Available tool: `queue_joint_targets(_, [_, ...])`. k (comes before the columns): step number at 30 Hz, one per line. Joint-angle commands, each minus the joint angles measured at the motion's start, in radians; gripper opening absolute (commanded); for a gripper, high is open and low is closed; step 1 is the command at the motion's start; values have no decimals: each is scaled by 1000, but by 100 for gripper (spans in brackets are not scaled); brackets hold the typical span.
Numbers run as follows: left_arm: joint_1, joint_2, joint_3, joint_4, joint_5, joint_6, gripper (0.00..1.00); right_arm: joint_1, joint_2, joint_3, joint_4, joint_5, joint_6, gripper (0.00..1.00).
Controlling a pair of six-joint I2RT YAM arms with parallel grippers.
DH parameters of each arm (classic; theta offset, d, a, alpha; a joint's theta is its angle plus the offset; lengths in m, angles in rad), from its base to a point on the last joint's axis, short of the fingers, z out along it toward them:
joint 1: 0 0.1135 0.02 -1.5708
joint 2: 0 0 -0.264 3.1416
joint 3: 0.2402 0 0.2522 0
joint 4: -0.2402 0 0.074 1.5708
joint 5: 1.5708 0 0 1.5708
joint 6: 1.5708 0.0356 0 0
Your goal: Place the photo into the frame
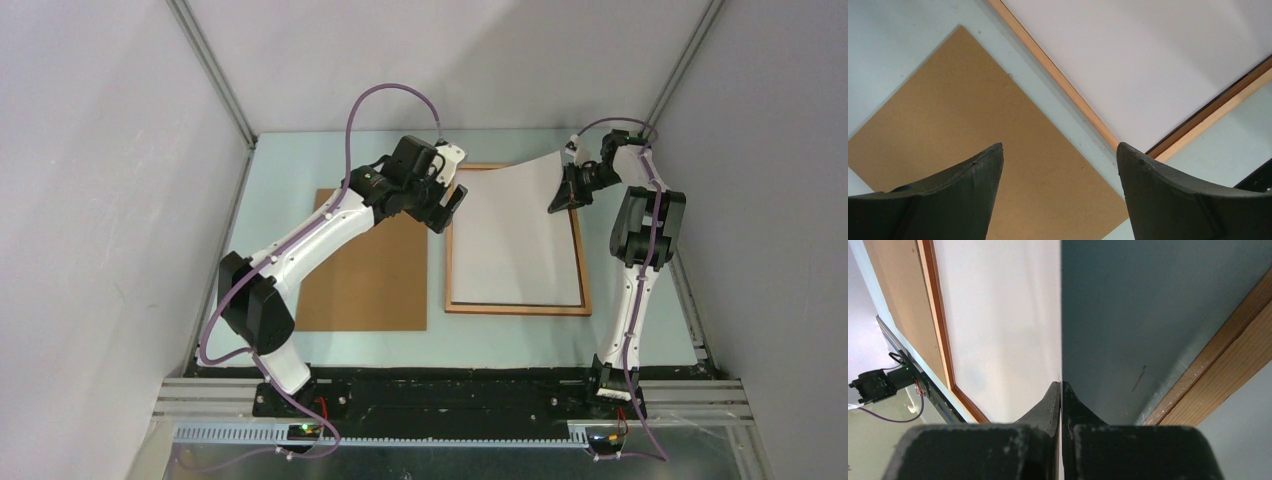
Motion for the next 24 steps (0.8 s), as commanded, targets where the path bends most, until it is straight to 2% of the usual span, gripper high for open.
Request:
queue_joint_targets(1, [5, 0, -11, 17, -16, 26, 88, -5, -42, 2, 19, 3, 6, 0])
queue_joint_targets(4, [5, 2, -10, 18, -13, 25, 88, -3, -40, 2, 21, 6, 6, 0])
queue_joint_targets(13, [5, 2, -13, 15, -9, 28, 88, 3, -40, 7, 30, 35, 3, 12])
queue_joint_targets(24, [5, 2, -15, 15, -9, 28, 88, 4, -50, 2, 35, 64, 6, 32])
